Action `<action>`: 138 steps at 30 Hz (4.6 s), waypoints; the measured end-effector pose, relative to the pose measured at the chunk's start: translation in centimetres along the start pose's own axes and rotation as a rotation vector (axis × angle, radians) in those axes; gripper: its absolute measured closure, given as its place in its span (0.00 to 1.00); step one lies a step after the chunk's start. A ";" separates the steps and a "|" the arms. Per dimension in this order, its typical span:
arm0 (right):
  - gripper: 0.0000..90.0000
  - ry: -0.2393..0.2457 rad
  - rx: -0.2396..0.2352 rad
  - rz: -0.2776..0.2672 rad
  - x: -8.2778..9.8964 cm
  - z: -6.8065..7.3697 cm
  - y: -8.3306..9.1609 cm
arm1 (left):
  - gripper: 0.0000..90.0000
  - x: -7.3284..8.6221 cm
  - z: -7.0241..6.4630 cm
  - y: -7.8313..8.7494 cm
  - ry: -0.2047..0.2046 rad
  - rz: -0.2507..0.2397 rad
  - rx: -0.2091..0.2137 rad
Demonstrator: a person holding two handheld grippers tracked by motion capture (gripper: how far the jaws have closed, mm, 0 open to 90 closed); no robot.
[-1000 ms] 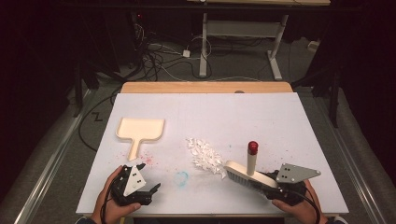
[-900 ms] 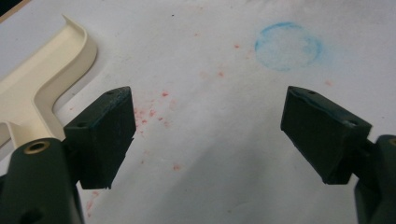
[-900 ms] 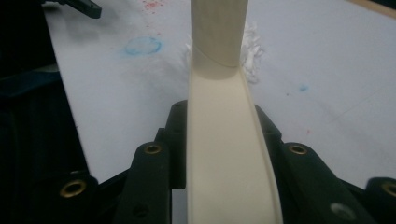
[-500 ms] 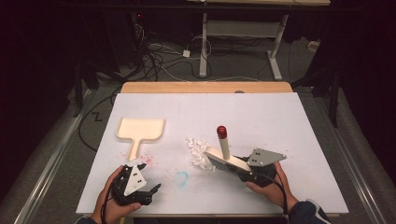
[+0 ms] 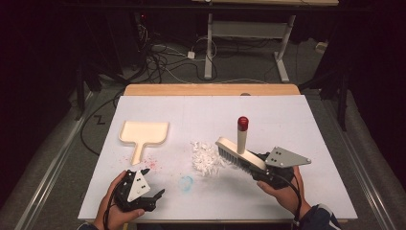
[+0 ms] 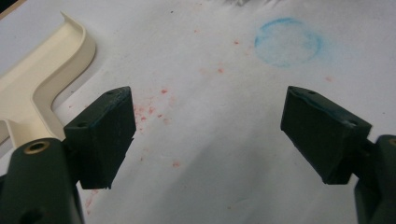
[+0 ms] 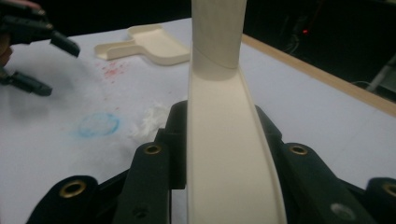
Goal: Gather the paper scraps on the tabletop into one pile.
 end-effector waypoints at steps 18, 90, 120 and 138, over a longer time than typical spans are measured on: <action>0.76 -0.014 0.314 0.092 4.4 2.1 -6.5 | 0.20 -0.1 -0.3 -0.3 -0.003 0.004 0.016; 0.76 -0.176 -0.069 0.232 2.3 -2.5 9.3 | 0.20 -0.1 0.0 -0.1 -0.002 0.010 -0.009; 0.61 -0.368 -0.030 0.373 4.3 -13.3 4.3 | 0.20 0.0 -0.4 -0.6 -0.011 0.033 0.025; 0.26 -0.196 0.213 0.446 4.3 -14.0 6.1 | 0.20 0.0 -0.5 -0.6 -0.016 0.036 0.029</action>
Point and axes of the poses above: each handheld gripper's, and its own axes: y roughly backward along the jaws, x roughly out of its underside, z roughly to its left, the point moved 1 cm from there along -y, roughly forward along the jaws, and after that the axes turned 13 degrees about -z, right-handed, at the moved point
